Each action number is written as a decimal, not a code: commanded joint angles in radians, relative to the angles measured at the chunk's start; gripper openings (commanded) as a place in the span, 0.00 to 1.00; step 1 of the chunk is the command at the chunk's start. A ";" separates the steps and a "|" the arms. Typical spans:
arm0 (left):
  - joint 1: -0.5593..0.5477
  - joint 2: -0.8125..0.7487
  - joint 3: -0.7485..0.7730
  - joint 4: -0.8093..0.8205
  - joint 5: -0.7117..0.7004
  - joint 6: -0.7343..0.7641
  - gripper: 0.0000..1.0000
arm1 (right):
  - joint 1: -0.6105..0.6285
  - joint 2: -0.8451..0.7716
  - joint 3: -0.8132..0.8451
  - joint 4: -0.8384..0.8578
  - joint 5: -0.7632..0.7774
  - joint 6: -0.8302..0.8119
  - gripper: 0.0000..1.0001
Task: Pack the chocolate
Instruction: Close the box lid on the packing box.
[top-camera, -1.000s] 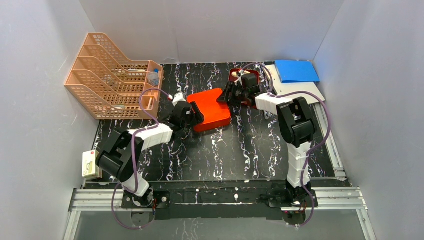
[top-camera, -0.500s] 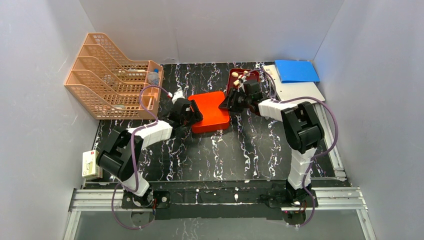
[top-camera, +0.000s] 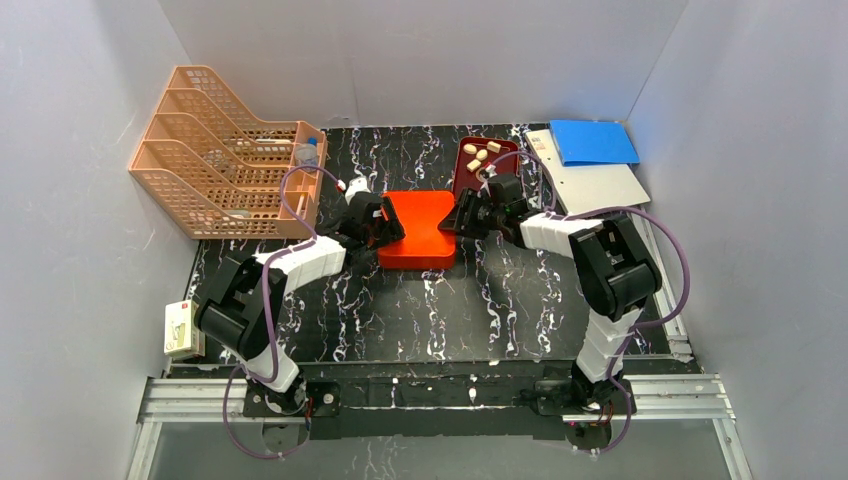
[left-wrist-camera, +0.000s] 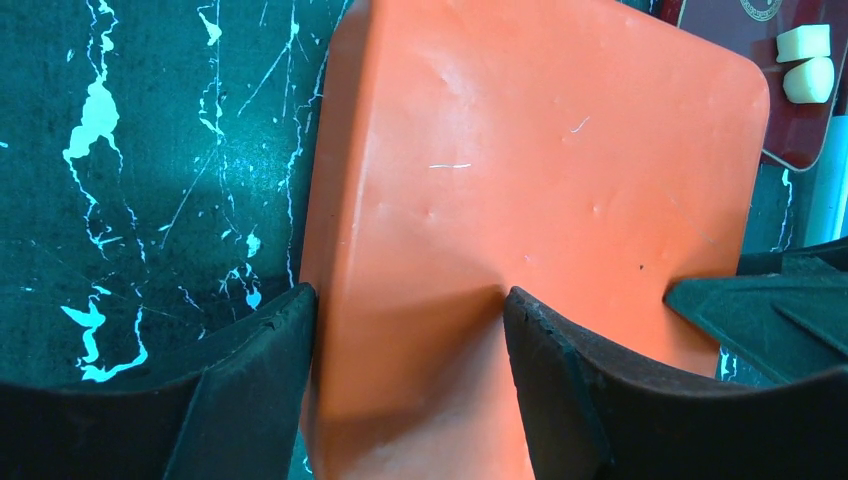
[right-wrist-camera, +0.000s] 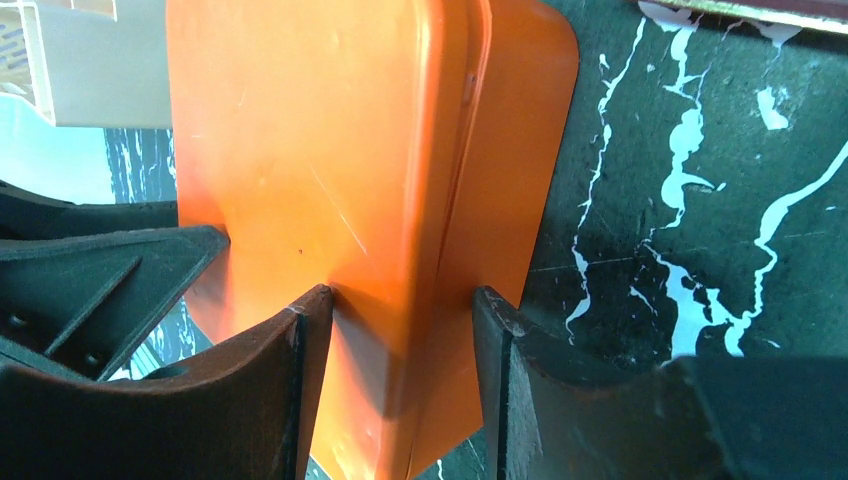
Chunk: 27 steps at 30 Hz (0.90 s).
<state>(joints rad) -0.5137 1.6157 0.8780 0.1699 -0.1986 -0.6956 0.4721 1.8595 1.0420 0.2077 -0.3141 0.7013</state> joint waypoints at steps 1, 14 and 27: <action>-0.003 0.027 0.006 -0.079 -0.006 0.033 0.64 | 0.054 0.038 -0.079 -0.215 0.006 -0.027 0.59; 0.011 -0.035 0.002 -0.083 -0.040 0.052 0.69 | 0.040 0.008 0.015 -0.271 0.051 -0.088 0.72; 0.051 -0.075 0.010 -0.091 -0.032 0.077 0.73 | 0.001 -0.005 0.110 -0.306 0.037 -0.143 0.75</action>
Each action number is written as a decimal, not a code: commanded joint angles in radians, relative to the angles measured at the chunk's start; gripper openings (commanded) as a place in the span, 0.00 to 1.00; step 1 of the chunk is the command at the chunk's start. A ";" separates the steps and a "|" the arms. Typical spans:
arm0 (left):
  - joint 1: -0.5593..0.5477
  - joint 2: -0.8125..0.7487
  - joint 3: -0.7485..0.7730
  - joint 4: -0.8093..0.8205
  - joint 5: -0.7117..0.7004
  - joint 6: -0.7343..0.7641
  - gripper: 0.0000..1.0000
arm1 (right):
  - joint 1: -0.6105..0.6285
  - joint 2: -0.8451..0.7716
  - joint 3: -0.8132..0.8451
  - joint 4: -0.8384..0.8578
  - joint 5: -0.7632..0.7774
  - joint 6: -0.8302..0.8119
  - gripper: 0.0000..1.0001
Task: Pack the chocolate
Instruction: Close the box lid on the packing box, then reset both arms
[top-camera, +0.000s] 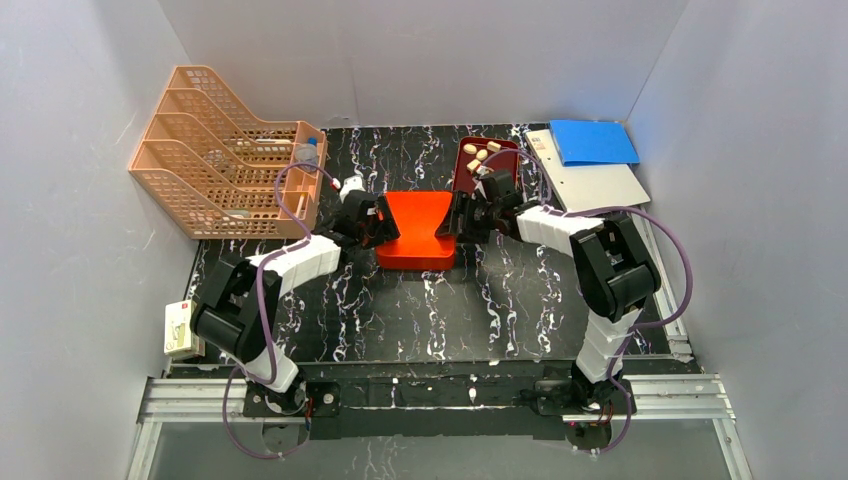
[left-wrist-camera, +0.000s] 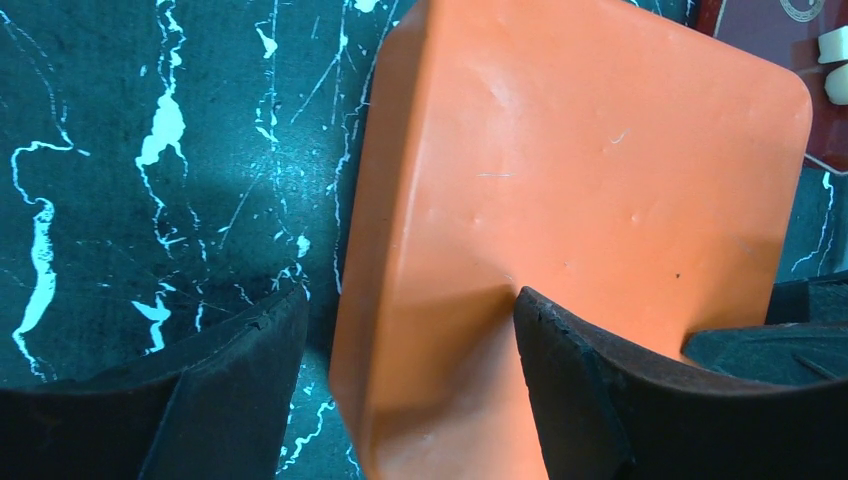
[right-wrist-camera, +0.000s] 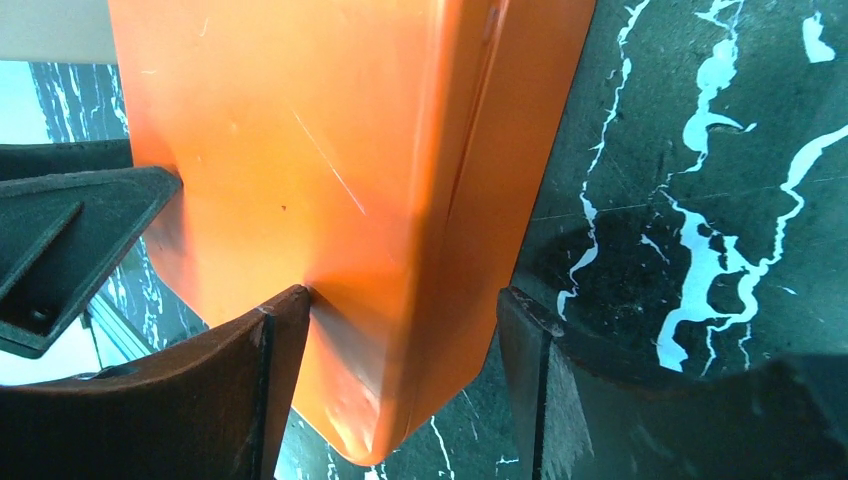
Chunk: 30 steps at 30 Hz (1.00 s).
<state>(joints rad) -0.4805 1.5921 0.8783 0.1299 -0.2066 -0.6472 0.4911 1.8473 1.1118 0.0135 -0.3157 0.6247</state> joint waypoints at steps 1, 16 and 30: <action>0.020 -0.053 0.012 -0.054 -0.024 0.031 0.73 | -0.021 0.007 0.051 -0.119 0.035 -0.072 0.75; 0.032 -0.076 0.047 -0.066 -0.011 0.040 0.73 | -0.037 0.002 0.185 -0.191 0.029 -0.122 0.75; 0.036 -0.132 0.094 -0.111 -0.020 0.043 0.73 | -0.040 -0.039 0.247 -0.250 0.052 -0.146 0.75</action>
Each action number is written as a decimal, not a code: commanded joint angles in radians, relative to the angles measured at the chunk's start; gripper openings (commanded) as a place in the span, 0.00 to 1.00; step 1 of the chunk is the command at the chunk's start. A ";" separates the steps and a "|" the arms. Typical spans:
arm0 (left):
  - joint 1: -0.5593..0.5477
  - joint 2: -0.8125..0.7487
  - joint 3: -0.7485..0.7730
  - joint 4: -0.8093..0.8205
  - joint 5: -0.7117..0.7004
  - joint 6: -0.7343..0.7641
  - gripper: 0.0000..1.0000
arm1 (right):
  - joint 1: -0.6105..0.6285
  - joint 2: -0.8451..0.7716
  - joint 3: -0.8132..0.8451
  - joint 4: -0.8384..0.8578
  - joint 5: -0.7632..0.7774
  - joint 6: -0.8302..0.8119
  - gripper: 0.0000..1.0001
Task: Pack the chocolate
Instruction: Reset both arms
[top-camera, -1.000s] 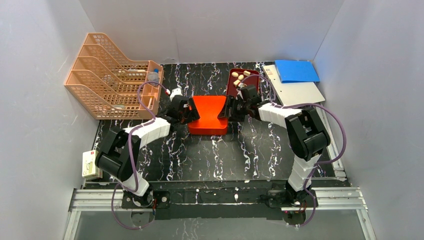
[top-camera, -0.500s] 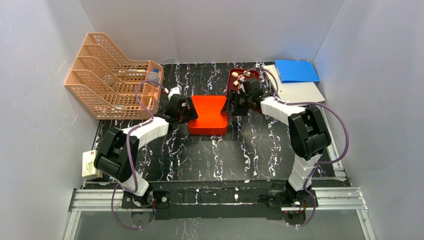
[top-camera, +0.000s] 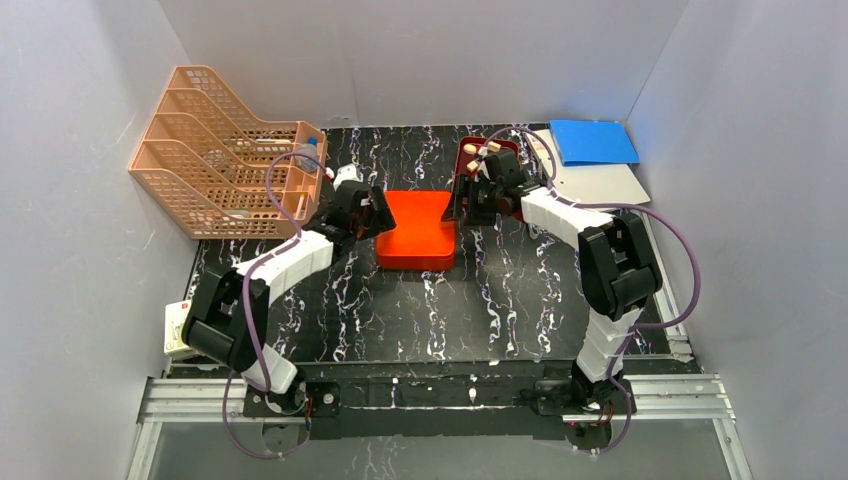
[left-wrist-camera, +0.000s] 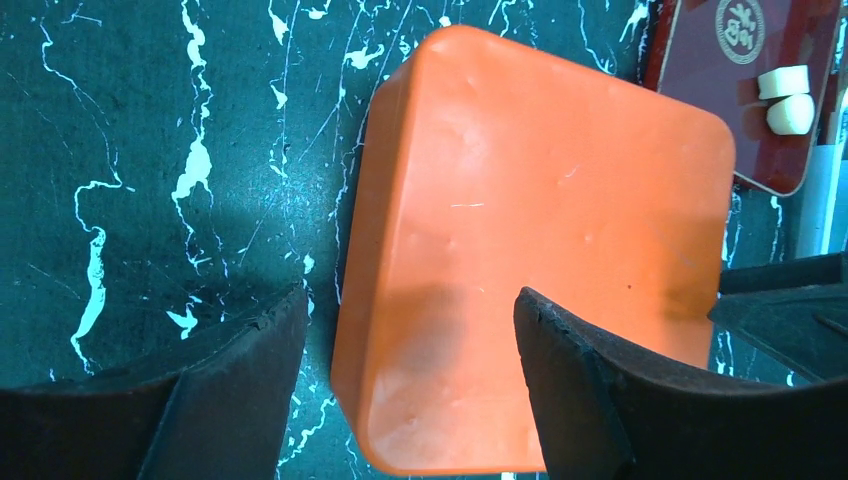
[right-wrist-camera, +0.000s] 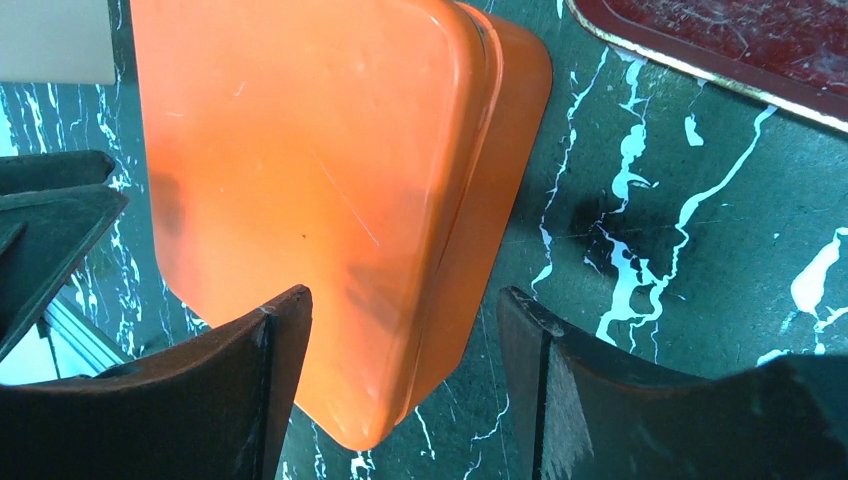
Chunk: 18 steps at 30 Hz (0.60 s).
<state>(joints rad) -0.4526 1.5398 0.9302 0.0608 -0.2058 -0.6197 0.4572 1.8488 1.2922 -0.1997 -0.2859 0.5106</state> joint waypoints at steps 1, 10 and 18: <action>0.009 -0.090 0.046 -0.049 -0.022 0.016 0.73 | -0.005 -0.044 0.079 -0.049 0.027 -0.037 0.75; 0.009 -0.248 0.076 -0.161 -0.054 0.024 0.72 | -0.006 -0.107 0.128 -0.134 0.060 -0.082 0.74; 0.006 -0.454 0.102 -0.348 -0.131 0.059 0.73 | -0.006 -0.249 0.062 -0.135 0.103 -0.246 0.76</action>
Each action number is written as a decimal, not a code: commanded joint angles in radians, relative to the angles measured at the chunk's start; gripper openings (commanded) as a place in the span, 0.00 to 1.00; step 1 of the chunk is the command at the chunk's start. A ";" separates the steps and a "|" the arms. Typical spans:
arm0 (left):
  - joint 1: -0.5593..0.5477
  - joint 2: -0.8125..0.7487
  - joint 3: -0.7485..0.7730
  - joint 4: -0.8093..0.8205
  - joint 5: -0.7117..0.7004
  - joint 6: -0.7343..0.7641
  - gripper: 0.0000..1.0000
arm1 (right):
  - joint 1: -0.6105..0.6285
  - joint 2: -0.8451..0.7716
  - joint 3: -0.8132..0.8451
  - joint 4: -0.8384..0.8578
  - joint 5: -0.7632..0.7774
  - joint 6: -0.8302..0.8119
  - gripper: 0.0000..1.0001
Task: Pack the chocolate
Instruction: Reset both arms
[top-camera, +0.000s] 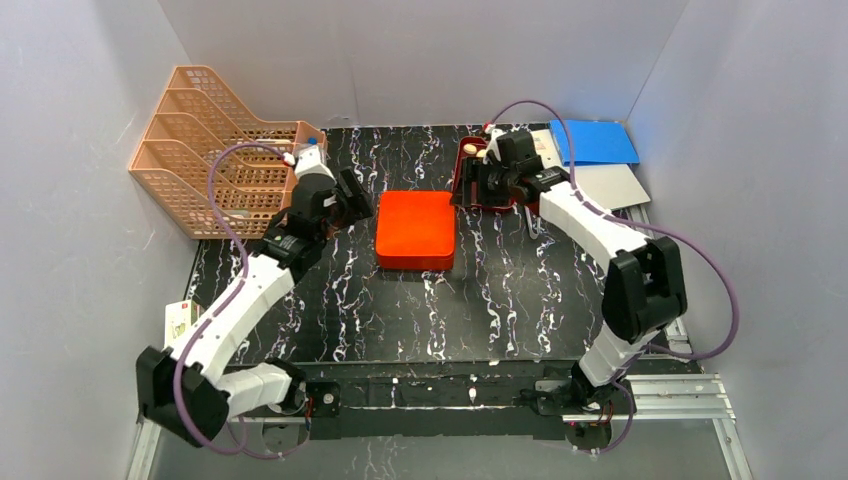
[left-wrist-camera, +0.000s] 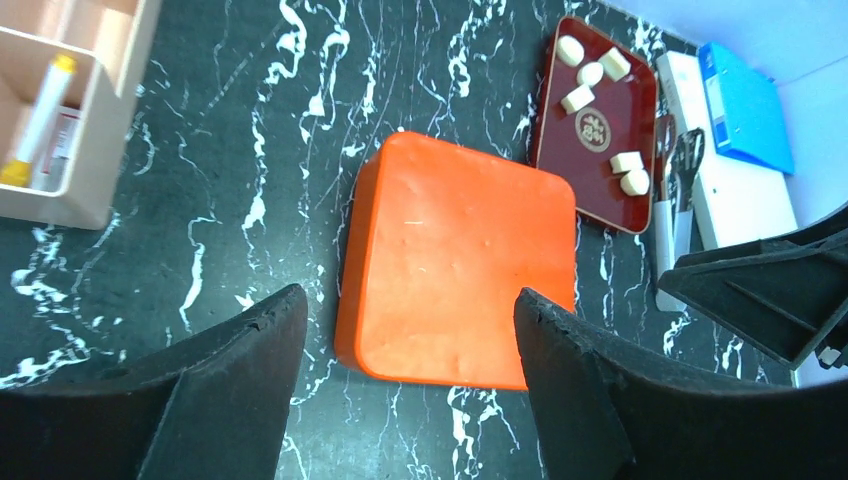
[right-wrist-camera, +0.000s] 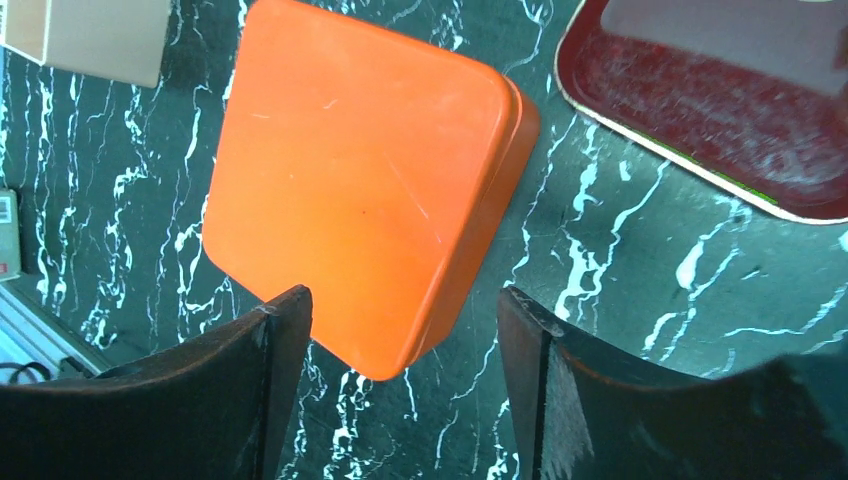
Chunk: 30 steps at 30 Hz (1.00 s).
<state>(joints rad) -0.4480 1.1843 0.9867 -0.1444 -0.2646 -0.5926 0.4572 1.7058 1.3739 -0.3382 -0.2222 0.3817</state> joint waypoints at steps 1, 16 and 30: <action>0.001 -0.121 0.051 -0.177 -0.087 0.030 0.74 | -0.006 -0.133 -0.040 0.020 0.058 -0.136 0.77; -0.001 -0.342 -0.073 -0.210 -0.174 0.080 0.98 | -0.004 -0.398 -0.132 0.024 0.159 -0.200 0.99; -0.001 -0.331 -0.095 -0.117 -0.287 0.287 0.98 | -0.004 -0.501 -0.265 0.037 0.368 -0.161 0.99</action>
<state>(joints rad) -0.4480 0.8719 0.9031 -0.3054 -0.4984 -0.3843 0.4576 1.2144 1.1313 -0.3195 0.0673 0.2062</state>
